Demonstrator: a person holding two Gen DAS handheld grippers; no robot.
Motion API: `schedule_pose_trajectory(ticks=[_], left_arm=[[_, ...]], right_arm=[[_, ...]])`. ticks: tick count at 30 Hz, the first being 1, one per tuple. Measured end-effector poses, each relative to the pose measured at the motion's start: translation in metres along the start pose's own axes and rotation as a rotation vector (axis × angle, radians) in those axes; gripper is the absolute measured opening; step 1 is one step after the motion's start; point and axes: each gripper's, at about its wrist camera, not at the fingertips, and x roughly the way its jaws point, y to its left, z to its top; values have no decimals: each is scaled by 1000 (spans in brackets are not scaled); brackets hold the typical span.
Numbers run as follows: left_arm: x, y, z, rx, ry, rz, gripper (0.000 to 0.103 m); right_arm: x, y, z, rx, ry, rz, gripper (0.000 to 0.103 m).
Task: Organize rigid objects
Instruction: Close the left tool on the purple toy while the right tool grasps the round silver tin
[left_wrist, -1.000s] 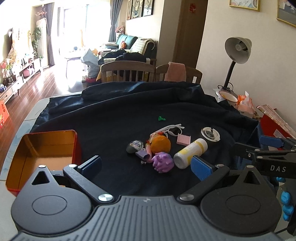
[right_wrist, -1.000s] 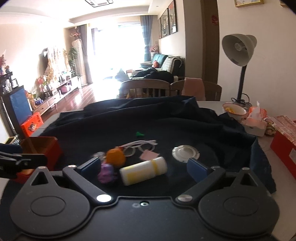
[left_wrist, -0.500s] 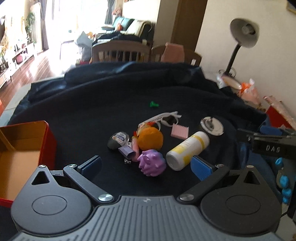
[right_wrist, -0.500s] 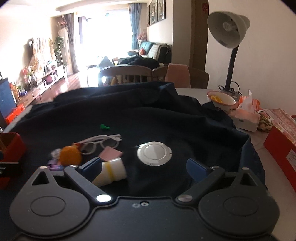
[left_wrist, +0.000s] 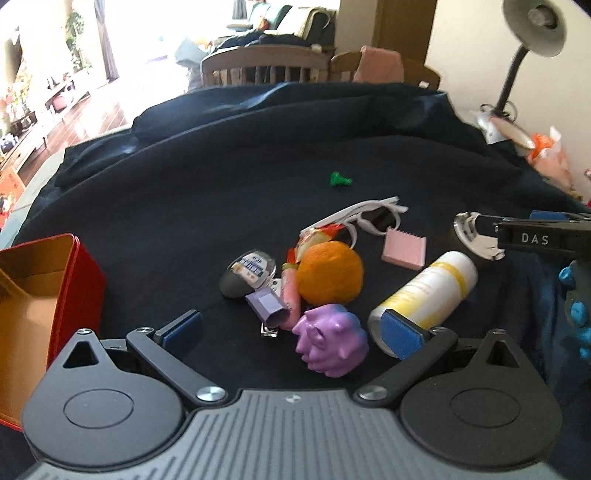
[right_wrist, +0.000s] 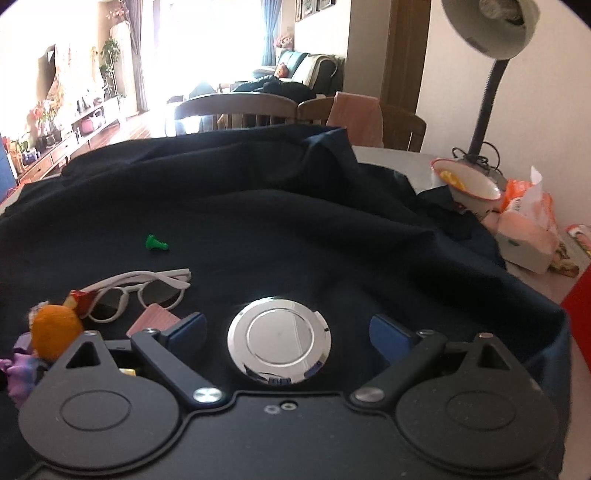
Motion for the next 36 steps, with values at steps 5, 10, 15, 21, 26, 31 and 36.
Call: schedule_pose_trajectory(ticks=[5,10,15,21,26,31,36], left_arm=[[9,-4,1,1,33,-23,99],[19,-9,1,8,69,-29,87],[27,-7,-1,-18,109,-47,74],[32,-9,0,-22,119,-81,60],[35,-9,-1,-34,133,-108,53],[36,-10,-1,-32,131,-110,52],[35,-7,-2,-42,134,-109,52]], right_arm=[[18,-2,0,2,23,2,95],[33,-5,0,12,60,21,95],[42,-1,-4,2,92,35,94],[48,-5,-5,14,109,55,84],[51,-7,-5,16,112,51,77],[51,-4,-5,17,108,39,76],[44,0,-2,7,100,38,76]])
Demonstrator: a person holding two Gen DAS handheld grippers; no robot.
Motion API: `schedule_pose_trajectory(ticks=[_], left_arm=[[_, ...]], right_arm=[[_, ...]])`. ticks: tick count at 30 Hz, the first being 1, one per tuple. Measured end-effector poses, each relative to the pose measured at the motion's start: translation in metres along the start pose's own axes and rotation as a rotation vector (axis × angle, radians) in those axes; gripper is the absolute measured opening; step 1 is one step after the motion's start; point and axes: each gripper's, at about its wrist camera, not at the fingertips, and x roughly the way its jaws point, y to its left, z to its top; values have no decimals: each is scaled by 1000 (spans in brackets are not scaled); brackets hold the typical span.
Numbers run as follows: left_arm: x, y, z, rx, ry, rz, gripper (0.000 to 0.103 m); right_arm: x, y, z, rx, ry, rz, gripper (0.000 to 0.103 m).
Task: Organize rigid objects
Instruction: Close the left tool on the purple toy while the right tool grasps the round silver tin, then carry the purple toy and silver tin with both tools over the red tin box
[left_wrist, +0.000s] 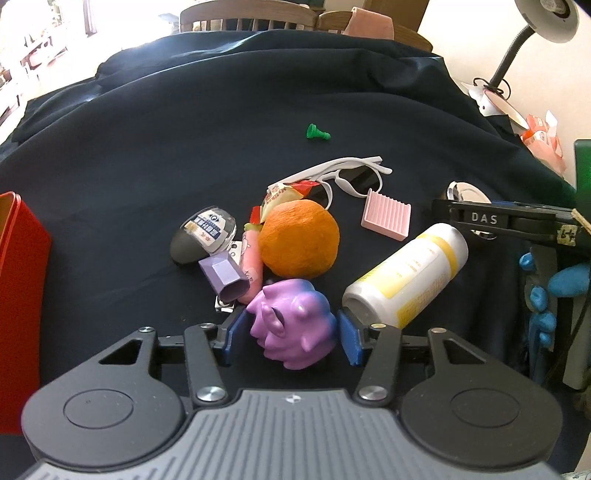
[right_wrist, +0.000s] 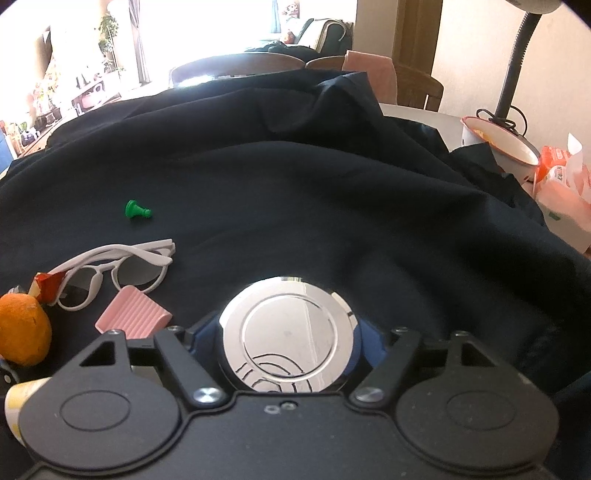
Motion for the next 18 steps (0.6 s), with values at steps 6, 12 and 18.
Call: schedule_pose_trajectory(ticks=[6,12,18], left_arm=[[-7,5,-3,-26,-2,-2,50],[-18,13,-8,-56,-18,0,50],[-42,25,-10,-96,-52,-2,50]], right_arm=[[-26,6,6,-31,-37,51,76],[-52,17,10,-58,-69,116,76],[-79,36,13,-104,-89,184,76]])
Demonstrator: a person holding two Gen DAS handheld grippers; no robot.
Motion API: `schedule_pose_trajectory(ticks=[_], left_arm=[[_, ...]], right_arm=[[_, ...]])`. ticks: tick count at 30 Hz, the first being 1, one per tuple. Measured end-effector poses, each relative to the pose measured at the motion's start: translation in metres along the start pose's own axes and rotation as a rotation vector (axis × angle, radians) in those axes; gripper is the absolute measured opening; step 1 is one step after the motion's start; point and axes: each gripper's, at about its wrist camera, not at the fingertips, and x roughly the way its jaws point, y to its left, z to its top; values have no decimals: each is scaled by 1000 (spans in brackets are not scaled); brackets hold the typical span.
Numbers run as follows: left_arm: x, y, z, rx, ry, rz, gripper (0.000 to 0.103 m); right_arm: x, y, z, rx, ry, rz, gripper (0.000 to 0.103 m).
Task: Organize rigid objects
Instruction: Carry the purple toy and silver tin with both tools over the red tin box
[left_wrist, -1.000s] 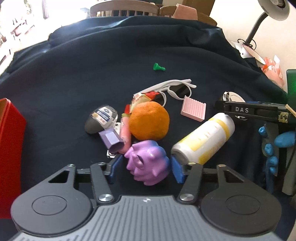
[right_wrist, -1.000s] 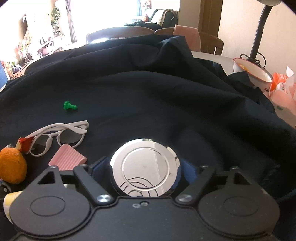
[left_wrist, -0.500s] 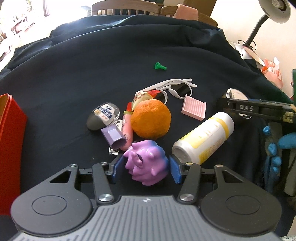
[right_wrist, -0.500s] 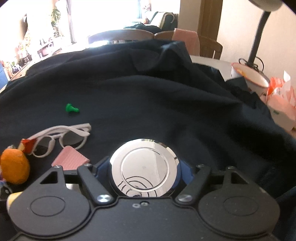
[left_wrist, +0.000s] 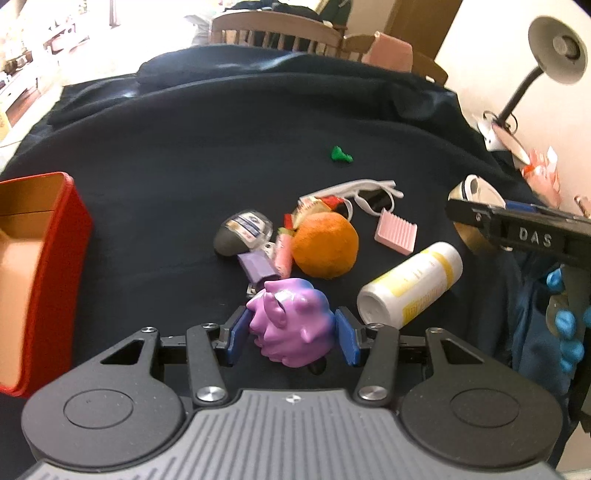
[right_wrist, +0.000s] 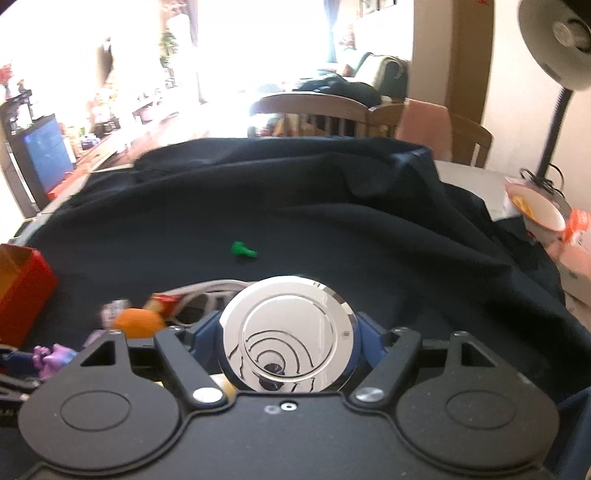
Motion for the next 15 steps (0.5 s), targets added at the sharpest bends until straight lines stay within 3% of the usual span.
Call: schedule_pose_trajectory(ticks=[15], left_arm=[[-73,67,-1,-137,-104,66,50]], right_arm=[[-32,74,17,-125,-17,159,76]])
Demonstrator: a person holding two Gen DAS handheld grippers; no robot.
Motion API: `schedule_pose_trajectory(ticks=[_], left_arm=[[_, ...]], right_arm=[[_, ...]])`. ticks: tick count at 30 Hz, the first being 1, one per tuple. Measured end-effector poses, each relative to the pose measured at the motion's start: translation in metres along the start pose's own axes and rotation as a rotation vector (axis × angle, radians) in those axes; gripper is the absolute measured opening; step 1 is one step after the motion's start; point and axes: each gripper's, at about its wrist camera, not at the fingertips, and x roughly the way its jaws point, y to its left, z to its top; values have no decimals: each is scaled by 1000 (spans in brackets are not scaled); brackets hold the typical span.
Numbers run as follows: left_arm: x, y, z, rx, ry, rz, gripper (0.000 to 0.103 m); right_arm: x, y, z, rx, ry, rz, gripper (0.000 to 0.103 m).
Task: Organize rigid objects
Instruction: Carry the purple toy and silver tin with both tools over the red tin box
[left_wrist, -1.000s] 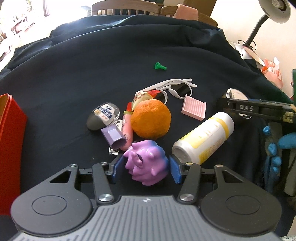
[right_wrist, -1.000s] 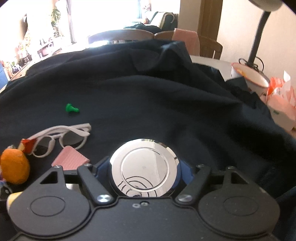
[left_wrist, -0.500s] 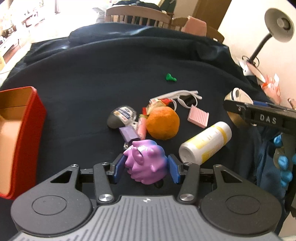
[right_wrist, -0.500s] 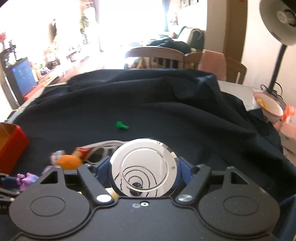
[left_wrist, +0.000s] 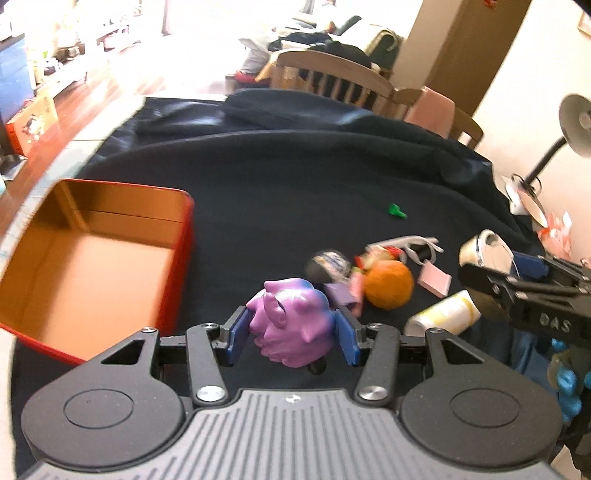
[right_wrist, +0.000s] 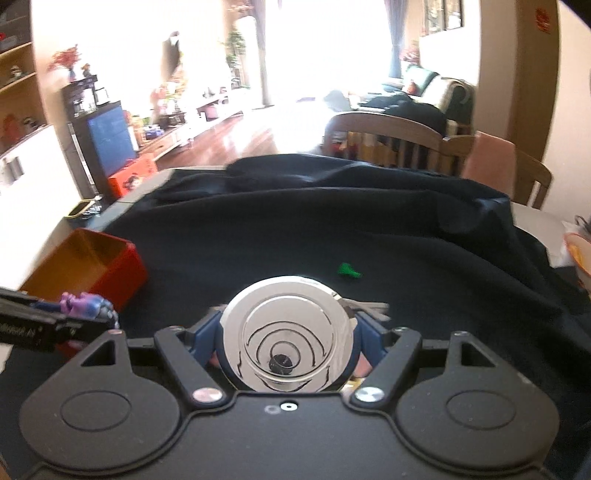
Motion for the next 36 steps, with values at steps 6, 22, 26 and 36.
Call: schedule_pose_trajectory(ticks=[6,22,26,36], left_arm=[[-13,44,8,-36,-27,16,50],[-5,162,43,-46,-37,53,50],[7,180,53,-33,-23,32,50],[46,203,75,0,23,46,50]], right_arm=[[-2,49,9,-50,16,59,76],[51,186,37,-222,35,138,76],[71,212,40,-280,43,145,75],[127,253,40,-369,119,154,75]])
